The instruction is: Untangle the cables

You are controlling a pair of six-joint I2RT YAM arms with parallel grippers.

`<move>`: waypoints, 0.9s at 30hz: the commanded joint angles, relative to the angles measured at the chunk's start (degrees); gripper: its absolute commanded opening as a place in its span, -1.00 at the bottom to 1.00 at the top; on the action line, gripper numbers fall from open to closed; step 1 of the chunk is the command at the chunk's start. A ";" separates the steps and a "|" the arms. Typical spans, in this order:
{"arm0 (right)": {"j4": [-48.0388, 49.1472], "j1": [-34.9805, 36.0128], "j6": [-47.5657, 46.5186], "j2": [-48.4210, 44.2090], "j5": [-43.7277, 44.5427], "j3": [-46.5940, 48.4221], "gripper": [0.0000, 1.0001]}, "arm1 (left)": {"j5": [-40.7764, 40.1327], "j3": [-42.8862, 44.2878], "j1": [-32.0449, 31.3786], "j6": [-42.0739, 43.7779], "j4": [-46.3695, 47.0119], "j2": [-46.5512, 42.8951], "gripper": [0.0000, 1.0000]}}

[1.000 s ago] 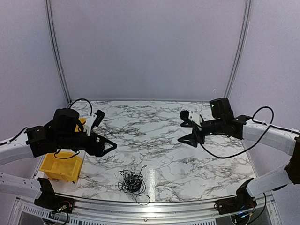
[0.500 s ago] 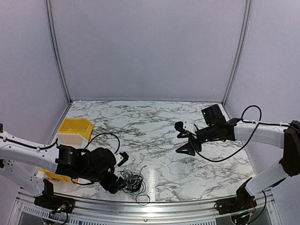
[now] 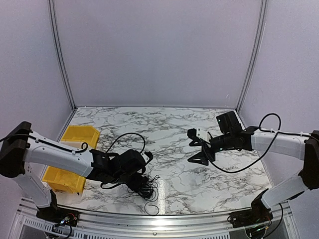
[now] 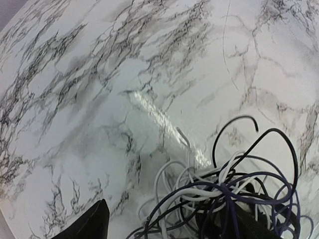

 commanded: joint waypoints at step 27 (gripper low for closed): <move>-11.24 24.91 -8.72 14.24 15.17 20.35 0.43 | 4.47 -19.19 4.81 -30.14 -5.95 -33.49 0.55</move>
